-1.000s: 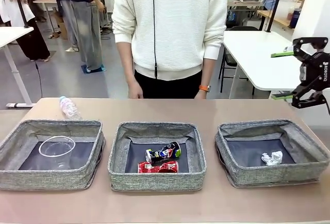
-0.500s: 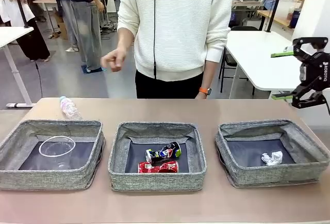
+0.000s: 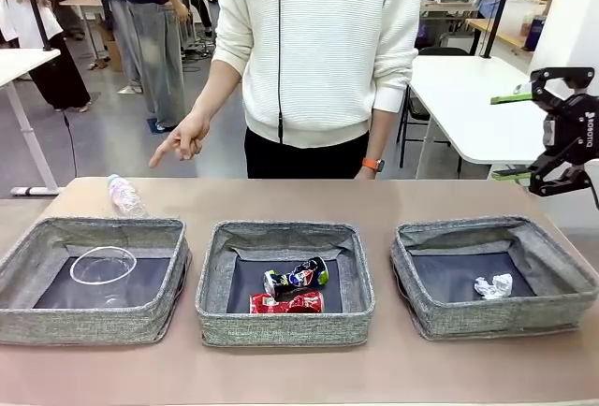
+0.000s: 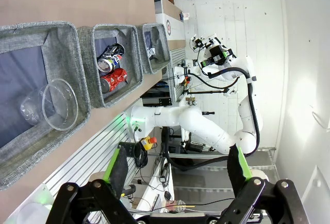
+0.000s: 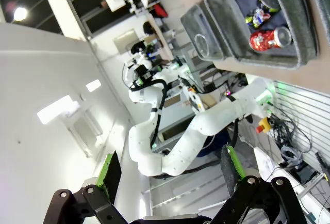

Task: Sort the waste into the appropriate baskets.
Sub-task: Pick up the waste item pointed out by the person.

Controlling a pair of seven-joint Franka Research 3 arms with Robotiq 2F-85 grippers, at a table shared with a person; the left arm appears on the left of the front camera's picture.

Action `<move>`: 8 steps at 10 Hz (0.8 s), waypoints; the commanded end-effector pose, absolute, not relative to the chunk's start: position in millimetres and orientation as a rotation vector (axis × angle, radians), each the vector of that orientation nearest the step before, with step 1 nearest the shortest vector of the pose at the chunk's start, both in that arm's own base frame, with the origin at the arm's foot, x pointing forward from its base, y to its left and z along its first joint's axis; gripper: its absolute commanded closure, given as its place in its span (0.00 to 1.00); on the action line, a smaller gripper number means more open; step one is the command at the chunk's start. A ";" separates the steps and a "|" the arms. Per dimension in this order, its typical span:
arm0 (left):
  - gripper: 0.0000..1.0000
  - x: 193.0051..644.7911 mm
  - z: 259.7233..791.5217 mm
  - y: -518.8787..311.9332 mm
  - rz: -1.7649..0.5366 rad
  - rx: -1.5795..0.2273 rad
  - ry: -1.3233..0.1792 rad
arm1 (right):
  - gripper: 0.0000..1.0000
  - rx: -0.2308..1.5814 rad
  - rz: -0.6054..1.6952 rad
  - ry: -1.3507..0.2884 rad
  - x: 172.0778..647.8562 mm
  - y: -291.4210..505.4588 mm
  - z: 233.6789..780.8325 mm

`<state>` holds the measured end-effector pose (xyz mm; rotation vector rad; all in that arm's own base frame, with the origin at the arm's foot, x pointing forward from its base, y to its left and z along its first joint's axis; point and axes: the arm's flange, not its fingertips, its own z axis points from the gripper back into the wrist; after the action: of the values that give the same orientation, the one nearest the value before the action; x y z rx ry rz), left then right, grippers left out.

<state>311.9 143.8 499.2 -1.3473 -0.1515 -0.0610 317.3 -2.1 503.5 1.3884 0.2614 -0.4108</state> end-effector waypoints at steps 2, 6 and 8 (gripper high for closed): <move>0.00 309.1 498.7 143.9 -0.071 -1.342 -0.150 | 0.00 1.400 -0.404 0.261 317.6 -1.3 505.3; 0.00 354.0 527.7 109.3 -0.187 -0.737 -0.054 | 0.00 1.400 -0.404 0.261 317.6 -1.3 505.3; 0.00 417.5 545.2 77.1 -0.135 -0.281 0.072 | 0.00 1.400 -0.404 0.261 317.6 -1.3 505.3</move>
<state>388.5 81.6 546.4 -0.6727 -0.0884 -0.1550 317.1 -1.7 503.0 1.3872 0.2627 -0.4110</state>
